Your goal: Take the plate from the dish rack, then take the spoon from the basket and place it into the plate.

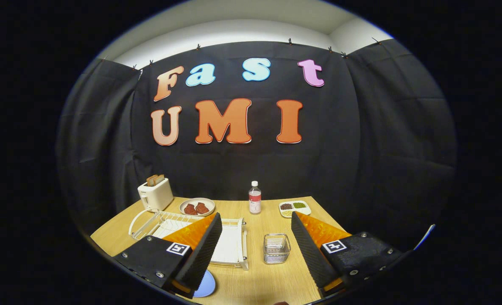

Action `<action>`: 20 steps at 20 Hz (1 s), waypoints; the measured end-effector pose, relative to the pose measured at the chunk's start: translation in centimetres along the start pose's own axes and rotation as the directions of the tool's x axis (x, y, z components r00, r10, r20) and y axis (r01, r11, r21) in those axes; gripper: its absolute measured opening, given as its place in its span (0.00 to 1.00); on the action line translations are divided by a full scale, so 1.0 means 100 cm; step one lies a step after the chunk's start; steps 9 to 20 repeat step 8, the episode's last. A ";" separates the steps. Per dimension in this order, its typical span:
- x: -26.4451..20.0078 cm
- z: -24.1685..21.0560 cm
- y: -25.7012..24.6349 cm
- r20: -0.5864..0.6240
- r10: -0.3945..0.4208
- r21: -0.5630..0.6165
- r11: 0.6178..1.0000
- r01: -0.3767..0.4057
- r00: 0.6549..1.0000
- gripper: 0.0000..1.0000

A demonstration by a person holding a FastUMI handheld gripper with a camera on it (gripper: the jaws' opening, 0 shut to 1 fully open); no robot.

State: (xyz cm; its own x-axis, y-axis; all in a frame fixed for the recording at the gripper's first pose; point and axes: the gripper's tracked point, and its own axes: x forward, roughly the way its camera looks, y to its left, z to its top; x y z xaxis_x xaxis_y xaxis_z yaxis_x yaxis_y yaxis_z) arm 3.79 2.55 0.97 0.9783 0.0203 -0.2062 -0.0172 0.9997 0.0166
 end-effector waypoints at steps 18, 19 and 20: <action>0.007 -0.003 -0.015 -0.003 -0.026 0.041 0.999 0.026 1.000 0.97; 0.007 -0.003 -0.015 -0.003 -0.026 0.041 0.999 0.026 1.000 0.97; 0.007 -0.003 -0.015 -0.003 -0.026 0.041 0.999 0.026 1.000 0.97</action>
